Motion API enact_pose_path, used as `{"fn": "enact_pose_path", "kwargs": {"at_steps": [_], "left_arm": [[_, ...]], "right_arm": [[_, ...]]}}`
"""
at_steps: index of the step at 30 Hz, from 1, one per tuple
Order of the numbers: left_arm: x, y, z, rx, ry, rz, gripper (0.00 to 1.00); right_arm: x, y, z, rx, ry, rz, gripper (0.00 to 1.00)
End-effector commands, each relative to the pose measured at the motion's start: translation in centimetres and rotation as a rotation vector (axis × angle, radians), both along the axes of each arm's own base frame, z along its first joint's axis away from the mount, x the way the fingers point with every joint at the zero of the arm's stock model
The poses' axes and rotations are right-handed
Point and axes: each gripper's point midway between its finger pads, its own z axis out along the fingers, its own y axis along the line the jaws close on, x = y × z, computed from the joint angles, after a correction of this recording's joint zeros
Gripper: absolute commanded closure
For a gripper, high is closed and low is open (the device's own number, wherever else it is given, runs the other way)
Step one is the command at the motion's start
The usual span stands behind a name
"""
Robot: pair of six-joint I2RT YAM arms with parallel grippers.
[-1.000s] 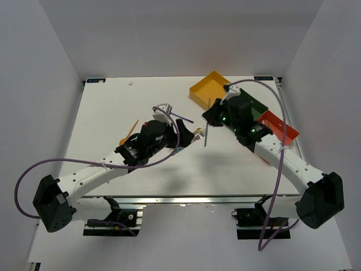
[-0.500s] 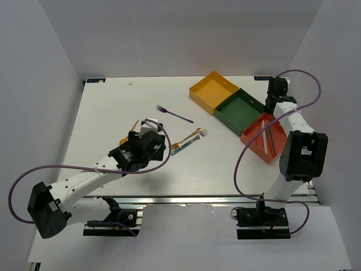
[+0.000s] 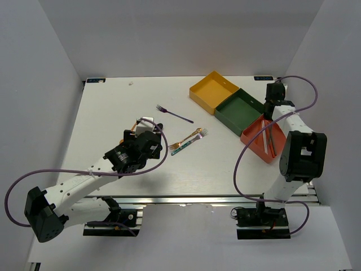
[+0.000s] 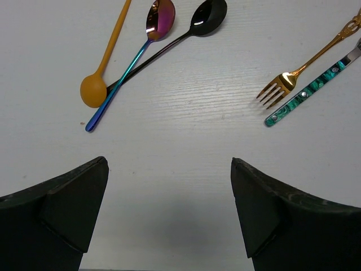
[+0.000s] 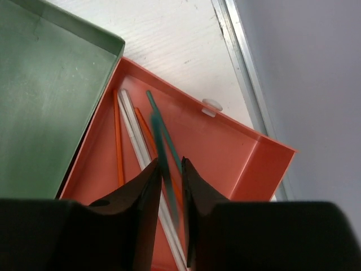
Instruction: Sort the eating utensils into containers
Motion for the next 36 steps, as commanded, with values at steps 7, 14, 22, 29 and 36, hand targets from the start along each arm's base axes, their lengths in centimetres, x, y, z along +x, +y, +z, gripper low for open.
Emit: {"fn": "enact_pose_path", "kwargs": {"at_steps": [7, 14, 22, 29, 36], "left_arm": [[0.4, 1.0, 0.5, 0.024, -0.033, 0.05, 0.02], [0.8, 2.5, 1.8, 0.021, -0.083, 0.121, 0.02], [0.8, 4.5, 3.5, 0.016, -0.156, 0.211, 0.02], [0.7, 5.0, 4.1, -0.012, -0.18, 0.222, 0.02], [0.7, 4.4, 3.7, -0.022, -0.156, 0.196, 0.02]], "right_arm": [[-0.6, 3.2, 5.1, 0.172, -0.169, 0.026, 0.23], [-1.7, 14.3, 9.8, 0.295, -0.341, 0.165, 0.11], [-5.2, 28.9, 6.4, 0.475, -0.356, 0.122, 0.11], [-7.7, 33.6, 0.8, 0.4, -0.228, -0.068, 0.11], [-7.7, 36.8, -3.8, 0.429, -0.136, -0.092, 0.24]]}}
